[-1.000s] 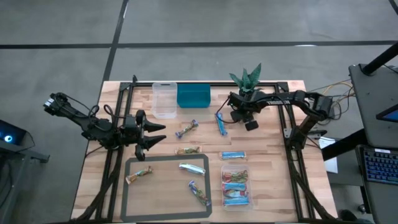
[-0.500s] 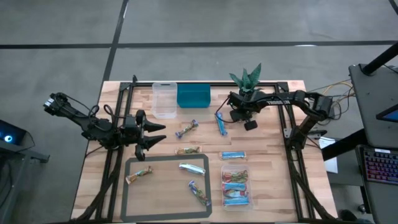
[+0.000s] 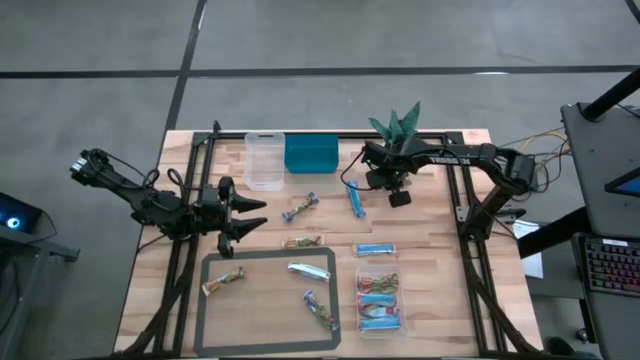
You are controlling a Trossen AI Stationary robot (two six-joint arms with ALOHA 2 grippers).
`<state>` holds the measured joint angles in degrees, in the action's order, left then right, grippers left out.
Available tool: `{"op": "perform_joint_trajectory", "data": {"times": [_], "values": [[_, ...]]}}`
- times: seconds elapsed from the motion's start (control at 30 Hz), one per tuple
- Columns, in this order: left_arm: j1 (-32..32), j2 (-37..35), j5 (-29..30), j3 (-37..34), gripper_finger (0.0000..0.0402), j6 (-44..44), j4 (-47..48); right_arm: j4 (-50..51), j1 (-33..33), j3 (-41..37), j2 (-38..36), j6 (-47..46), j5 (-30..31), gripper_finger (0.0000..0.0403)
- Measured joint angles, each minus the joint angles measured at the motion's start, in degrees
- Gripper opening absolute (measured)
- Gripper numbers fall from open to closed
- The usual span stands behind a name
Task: Pick and place Granola Bars by type
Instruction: Put the yellow granola bar into the top transparent bin
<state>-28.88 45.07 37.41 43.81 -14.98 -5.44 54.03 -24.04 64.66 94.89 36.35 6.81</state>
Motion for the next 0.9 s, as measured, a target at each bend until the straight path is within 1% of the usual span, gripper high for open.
{"op": "perform_joint_trajectory", "data": {"times": [0.17, 0.27, 0.53, 0.63, 0.73, 0.9], "values": [[0.0, 0.0, 0.0, 0.0, 0.0177, 0.3, 0.0, 6.9, 2.3, 6.0, -0.1, -2.1, 0.0, 0.0008], [0.0, 0.0, 0.2, 0.0, 0.0177, 1.4, 0.0, 10.5, 3.8, 9.8, -0.1, -4.0, -1.1, 0.0008], [0.0, -0.3, 1.8, 0.0, 0.0177, 1.9, 0.0, 18.1, 10.0, 20.6, -0.1, -11.1, -1.5, 0.0008], [0.0, -0.4, 3.6, 0.0, 0.0177, 1.9, -0.1, 20.2, 12.7, 24.8, -0.1, -14.3, -1.9, 0.0008], [0.0, -0.4, 4.1, 0.0, 0.0177, 2.1, 0.0, 21.0, 15.3, 28.6, -0.1, -18.2, -2.8, 0.0008], [0.0, -0.4, 4.2, 0.0, 0.0177, 3.0, 0.0, 21.4, 18.6, 32.2, -0.2, -21.8, -3.0, 0.0008]]}}
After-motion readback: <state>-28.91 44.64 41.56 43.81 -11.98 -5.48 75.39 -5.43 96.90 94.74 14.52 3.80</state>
